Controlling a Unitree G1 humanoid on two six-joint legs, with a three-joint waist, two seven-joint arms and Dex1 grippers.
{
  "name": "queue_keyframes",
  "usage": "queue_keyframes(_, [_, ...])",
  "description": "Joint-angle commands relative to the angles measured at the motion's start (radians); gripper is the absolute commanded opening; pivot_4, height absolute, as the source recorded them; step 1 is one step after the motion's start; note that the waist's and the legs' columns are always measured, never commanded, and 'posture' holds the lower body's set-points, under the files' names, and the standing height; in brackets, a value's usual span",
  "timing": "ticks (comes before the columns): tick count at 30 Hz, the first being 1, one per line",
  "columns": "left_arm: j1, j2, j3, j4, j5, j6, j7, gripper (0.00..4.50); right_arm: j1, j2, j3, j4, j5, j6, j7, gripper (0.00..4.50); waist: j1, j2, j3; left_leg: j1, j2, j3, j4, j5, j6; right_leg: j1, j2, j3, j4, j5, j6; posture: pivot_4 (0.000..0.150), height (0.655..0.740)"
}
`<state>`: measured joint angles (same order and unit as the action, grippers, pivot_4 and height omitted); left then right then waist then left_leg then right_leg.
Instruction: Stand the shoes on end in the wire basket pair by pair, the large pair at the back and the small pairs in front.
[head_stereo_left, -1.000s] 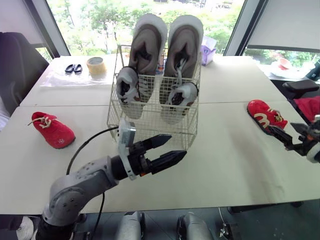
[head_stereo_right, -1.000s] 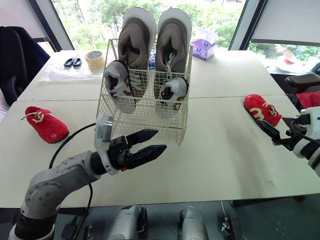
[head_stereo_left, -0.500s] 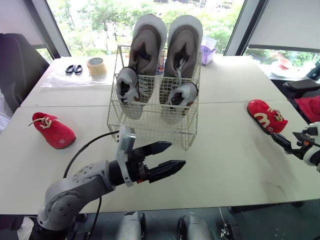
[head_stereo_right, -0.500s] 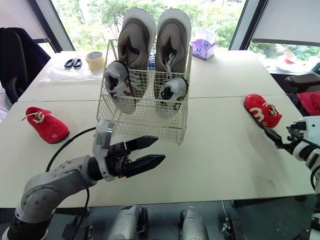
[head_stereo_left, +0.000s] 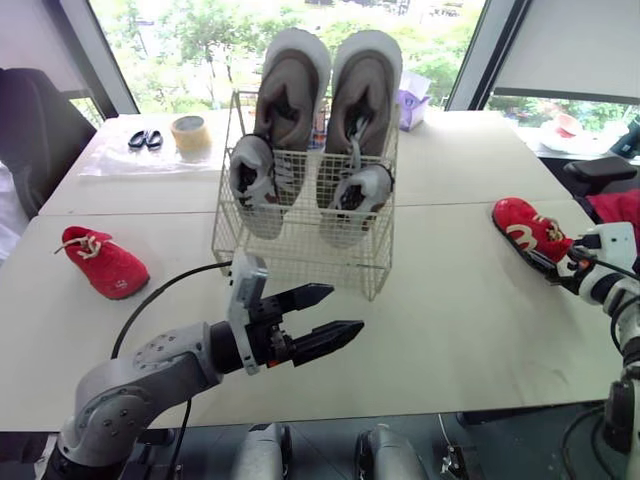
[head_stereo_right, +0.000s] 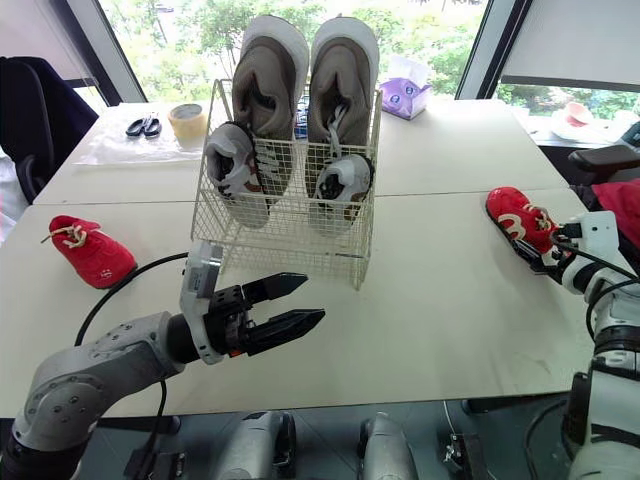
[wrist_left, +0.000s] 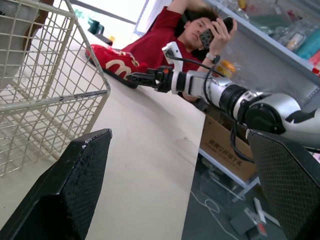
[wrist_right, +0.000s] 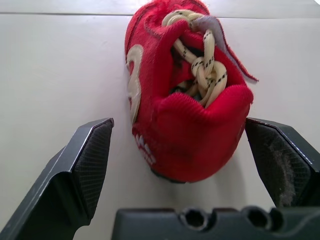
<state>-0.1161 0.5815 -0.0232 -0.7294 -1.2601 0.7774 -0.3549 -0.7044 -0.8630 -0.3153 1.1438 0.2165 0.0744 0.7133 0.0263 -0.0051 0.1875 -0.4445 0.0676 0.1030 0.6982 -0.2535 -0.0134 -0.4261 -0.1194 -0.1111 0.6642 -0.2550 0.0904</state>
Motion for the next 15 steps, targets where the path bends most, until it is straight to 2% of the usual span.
queue_keyframes(1, [-0.005, 0.025, 0.022, -0.043, -0.037, 0.002, -0.008, 4.5, -0.045, -0.002, 0.009, 0.068, -0.032, -0.055, -0.026, 3.95, -0.001, 0.0, 0.0, 0.0, 0.0, 0.0, 0.0, 0.0, 0.0, 0.0, 0.0, 0.0, 0.0, 0.0, 0.0, 0.15, 0.6938])
queue_keyframes(2, [-0.003, 0.033, 0.028, -0.045, -0.044, 0.002, -0.008, 4.5, -0.051, 0.0, 0.011, 0.079, -0.038, -0.062, -0.027, 3.7, -0.003, 0.0, 0.0, 0.0, 0.0, 0.0, 0.0, 0.0, 0.0, 0.0, 0.0, 0.0, 0.0, 0.0, 0.0, 0.15, 0.6938])
queue_keyframes(8, [-0.001, 0.067, 0.085, -0.039, -0.142, -0.012, 0.022, 4.5, -0.064, 0.017, 0.013, 0.101, -0.049, -0.08, -0.023, 0.75, -0.015, 0.0, 0.0, 0.0, 0.0, 0.0, 0.0, 0.0, -0.001, 0.0, 0.0, 0.0, 0.0, 0.0, 0.0, 0.15, 0.6938])
queue_keyframes(9, [-0.015, 0.105, 0.122, -0.03, -0.193, -0.002, 0.049, 4.5, -0.064, 0.019, 0.015, 0.095, -0.05, -0.088, -0.022, 0.5, -0.015, 0.0, 0.0, 0.0, 0.0, 0.0, 0.0, 0.001, -0.001, 0.0, 0.0, 0.0, 0.0, 0.0, 0.0, 0.15, 0.6938])
queue_keyframes(12, [-0.134, 0.279, 0.285, 0.082, -0.231, 0.027, 0.171, 4.5, -0.104, -0.006, -0.025, 0.014, -0.012, -0.124, -0.031, 0.5, -0.015, 0.001, 0.001, 0.0, 0.0, -0.002, 0.0, 0.002, -0.003, 0.0, 0.0, -0.001, 0.001, 0.0, 0.0, 0.15, 0.6938])
queue_keyframes(15, [-0.268, 0.346, 0.392, 0.242, -0.341, 0.01, 0.159, 4.5, -0.164, -0.043, -0.059, -0.131, 0.023, -0.14, -0.042, 0.5, -0.018, 0.008, 0.005, -0.001, 0.0, -0.001, 0.0, 0.002, -0.003, -0.001, 0.0, 0.0, 0.001, 0.0, 0.0, 0.15, 0.6938])
